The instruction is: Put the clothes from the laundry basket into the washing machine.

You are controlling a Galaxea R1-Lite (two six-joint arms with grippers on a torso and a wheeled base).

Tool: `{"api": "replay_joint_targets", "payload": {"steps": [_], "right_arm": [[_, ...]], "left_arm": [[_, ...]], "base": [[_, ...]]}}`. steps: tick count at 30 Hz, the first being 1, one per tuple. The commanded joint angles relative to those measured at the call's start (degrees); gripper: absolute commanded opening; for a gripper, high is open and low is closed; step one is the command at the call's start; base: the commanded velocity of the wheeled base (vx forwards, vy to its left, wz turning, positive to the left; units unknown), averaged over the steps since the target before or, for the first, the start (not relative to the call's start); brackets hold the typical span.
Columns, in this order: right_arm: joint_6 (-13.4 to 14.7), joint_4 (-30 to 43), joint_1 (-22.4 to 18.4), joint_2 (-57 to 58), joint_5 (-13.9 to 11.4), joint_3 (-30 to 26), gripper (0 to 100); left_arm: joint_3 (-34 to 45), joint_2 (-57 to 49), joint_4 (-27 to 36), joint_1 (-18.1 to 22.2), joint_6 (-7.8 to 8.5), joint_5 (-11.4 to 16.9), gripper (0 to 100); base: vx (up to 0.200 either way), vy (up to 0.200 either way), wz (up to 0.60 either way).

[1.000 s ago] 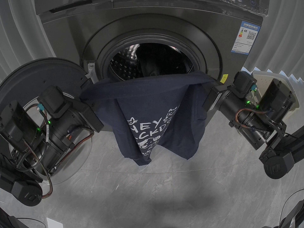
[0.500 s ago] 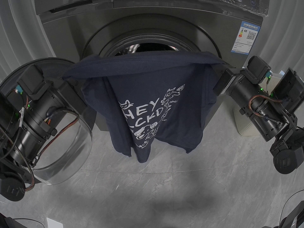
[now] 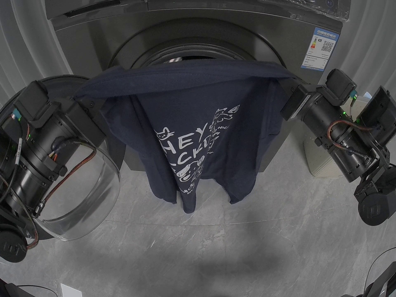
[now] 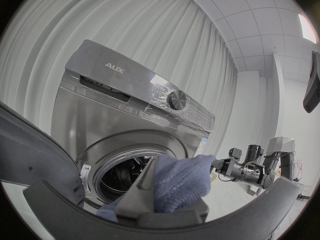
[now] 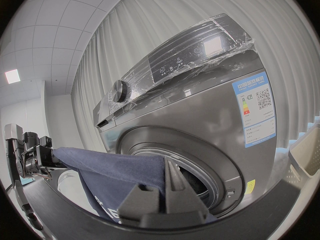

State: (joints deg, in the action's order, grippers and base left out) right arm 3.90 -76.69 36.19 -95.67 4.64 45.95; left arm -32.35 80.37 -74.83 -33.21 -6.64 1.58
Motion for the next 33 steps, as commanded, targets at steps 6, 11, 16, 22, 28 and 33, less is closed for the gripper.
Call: {"api": "replay_joint_targets", "payload": {"steps": [6, 11, 16, 22, 28, 33], "right_arm": [[1.90, 0.93, 1.16, -0.30, -0.87, -1.30, 0], [7.79, -0.21, 1.34, -8.13, -1.22, -3.06, 0], [8.14, -2.06, 3.88, -11.55, -2.89, -6.48, 0], [8.14, -4.26, 6.26, -15.95, -3.24, -8.07, 100], [7.17, -4.43, 6.61, -18.23, -3.77, -12.90, 100], [7.17, -5.40, 6.61, -20.87, -4.29, -12.28, 100]], "left_arm": [[0.71, 1.19, 2.05, -3.09, 0.05, 0.17, 0], [-1.04, 6.81, 2.58, -6.52, -0.04, 0.52, 0], [-4.03, 10.51, 2.84, -6.70, -0.21, 1.05, 0], [-7.11, 12.53, 2.84, -6.70, -0.48, 1.23, 0], [-9.92, 13.06, 2.84, -6.78, -0.56, 1.23, 0], [-11.50, 13.14, 3.19, -6.96, -0.65, 1.23, 0]], "base": [[0.000, 0.000, 0.00], [0.000, 0.000, 0.00], [0.000, 0.000, 0.00], [0.000, 0.000, 0.00], [0.000, 0.000, 0.00], [0.000, 0.000, 0.00]]}}
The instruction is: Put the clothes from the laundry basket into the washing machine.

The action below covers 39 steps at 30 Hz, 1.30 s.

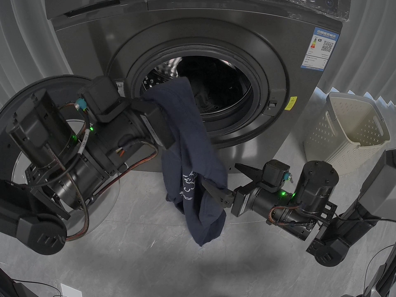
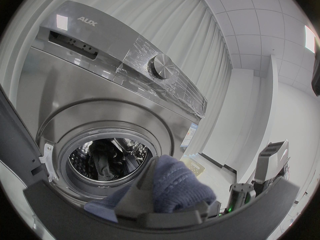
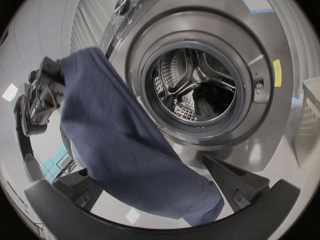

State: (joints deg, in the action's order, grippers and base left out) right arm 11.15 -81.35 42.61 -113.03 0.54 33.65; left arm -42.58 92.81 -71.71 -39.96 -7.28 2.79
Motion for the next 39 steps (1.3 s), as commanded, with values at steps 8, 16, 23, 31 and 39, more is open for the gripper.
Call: {"api": "replay_joint_targets", "payload": {"steps": [8, 16, 23, 31, 39], "right_arm": [[-3.33, -5.75, 0.20, -11.69, -0.36, 6.26, 100], [-3.51, -4.70, -0.59, -17.40, -0.27, 17.68, 100], [-3.60, -3.38, -1.21, -21.35, -0.18, 24.10, 100], [-4.65, -2.68, -1.30, -25.66, 0.25, 29.99, 100], [-4.65, -3.03, -2.70, -25.40, 1.13, 32.45, 0]], "left_arm": [[-1.80, 0.62, 0.07, -1.79, -0.11, -0.15, 0], [-1.63, 0.09, 0.07, -2.40, -0.02, -0.15, 0], [-1.63, -0.35, 0.07, -3.02, -0.02, -0.15, 0], [-1.54, -0.52, -0.28, -3.28, -0.02, -0.15, 0], [-1.36, -0.79, -0.28, -2.31, -0.19, -0.59, 0]], "base": [[0.000, 0.000, 0.00], [0.000, 0.000, 0.00], [0.000, 0.000, 0.00], [0.000, 0.000, 0.00], [0.000, 0.000, 0.00]]}}
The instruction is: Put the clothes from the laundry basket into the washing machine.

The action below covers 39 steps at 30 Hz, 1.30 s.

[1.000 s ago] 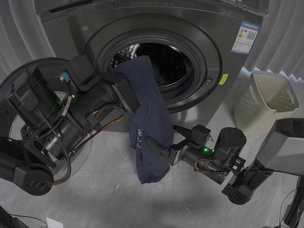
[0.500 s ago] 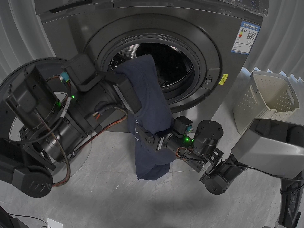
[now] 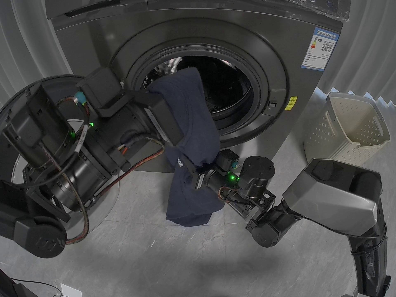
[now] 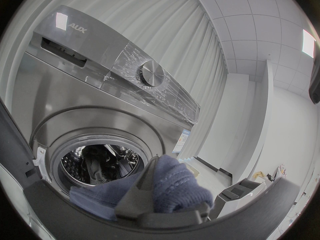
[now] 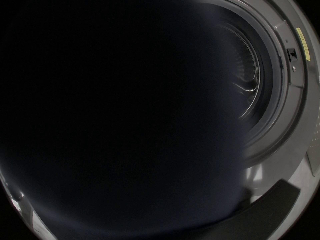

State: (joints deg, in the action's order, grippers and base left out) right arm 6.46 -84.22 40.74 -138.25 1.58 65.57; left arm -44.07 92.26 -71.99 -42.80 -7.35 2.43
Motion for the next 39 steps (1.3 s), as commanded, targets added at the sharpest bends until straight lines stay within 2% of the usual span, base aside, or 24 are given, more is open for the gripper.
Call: {"api": "replay_joint_targets", "payload": {"steps": [1, 7, 12, 15, 20, 22, 29, 35, 39], "right_arm": [[0.04, -0.15, -0.84, -0.17, 0.09, 0.52, 0], [0.04, -0.41, -4.71, 7.30, 0.09, -5.90, 0], [-0.04, -0.41, -7.17, 14.42, -0.53, -10.03, 0], [0.04, -0.15, -7.08, 18.19, -0.53, -11.96, 0], [0.13, -0.59, -6.38, 20.04, -0.53, -14.42, 0], [0.13, -0.41, -6.11, 20.74, -0.44, -14.60, 0], [0.39, -0.24, -4.53, 21.18, 0.09, -14.60, 0], [0.48, -0.15, -4.44, 21.89, 0.09, -15.65, 0], [0.39, -0.59, -3.91, 22.24, 0.09, -19.08, 0]], "left_arm": [[0.12, -0.24, 0.00, 0.53, -0.12, -0.23, 0], [1.97, -0.15, 0.27, 8.79, -0.12, -2.51, 0], [8.47, 0.03, 0.44, 12.39, 0.06, -2.34, 0], [13.66, 2.14, -0.35, 12.74, 0.23, -2.07, 0], [17.61, 6.18, -1.93, 12.48, 0.06, -1.72, 0], [18.67, 8.64, -4.04, 12.30, -0.38, -1.63, 0], [22.27, 15.50, -11.16, 11.95, -0.12, -1.46, 0], [22.27, 20.68, -16.08, 12.30, -0.21, -1.37, 0], [19.20, 23.67, -16.78, 12.57, -0.38, -1.55, 0]], "base": [[0.000, 0.000, 0.00], [0.000, 0.000, 0.00], [0.000, 0.000, 0.00], [0.000, 0.000, 0.00], [0.000, 0.000, 0.00], [0.000, 0.000, 0.00], [0.000, 0.000, 0.00], [0.000, 0.000, 0.00], [0.000, 0.000, 0.00]]}}
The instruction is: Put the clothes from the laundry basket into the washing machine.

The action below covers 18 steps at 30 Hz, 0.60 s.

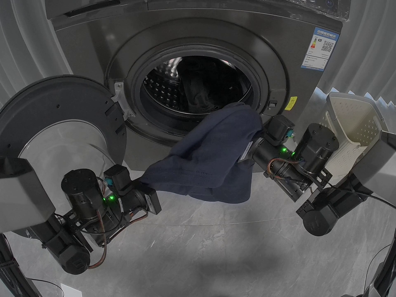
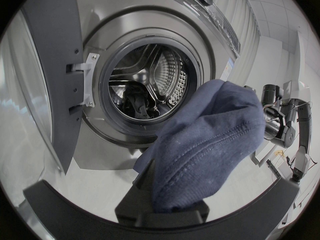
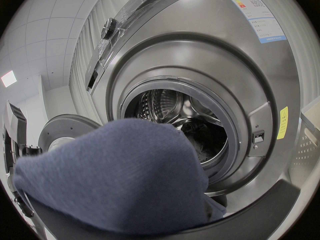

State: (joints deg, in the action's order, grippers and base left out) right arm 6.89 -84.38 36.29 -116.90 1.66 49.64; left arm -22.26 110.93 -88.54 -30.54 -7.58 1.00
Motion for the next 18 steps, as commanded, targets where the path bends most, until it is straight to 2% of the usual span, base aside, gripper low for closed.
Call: {"api": "replay_joint_targets", "payload": {"steps": [1, 7, 11, 14, 18], "right_arm": [[-0.03, -0.52, 0.62, 1.06, 0.01, -3.94, 0], [-0.03, -0.87, 1.15, 3.52, -0.78, -9.91, 0], [-0.12, -0.96, 1.15, 5.27, -2.27, -13.08, 0], [-0.12, -0.96, 1.15, 5.89, -2.27, -13.25, 0], [-0.12, -0.69, 1.15, 5.98, -2.01, -10.70, 0]], "left_arm": [[-3.14, 5.52, -0.23, 0.30, -0.15, -0.21, 0], [-5.78, 9.12, -0.23, 2.24, -0.15, -0.74, 0], [-6.92, 10.35, -0.23, 3.99, -0.15, -0.74, 0], [-6.92, 11.06, -0.32, 4.43, -0.15, -0.74, 0], [-5.95, 11.06, -0.41, 3.82, -0.06, -0.56, 0]], "base": [[0.000, 0.000, 0.00], [0.000, 0.000, 0.00], [0.000, 0.000, 0.00], [0.000, 0.000, 0.00], [0.000, 0.000, 0.00]]}}
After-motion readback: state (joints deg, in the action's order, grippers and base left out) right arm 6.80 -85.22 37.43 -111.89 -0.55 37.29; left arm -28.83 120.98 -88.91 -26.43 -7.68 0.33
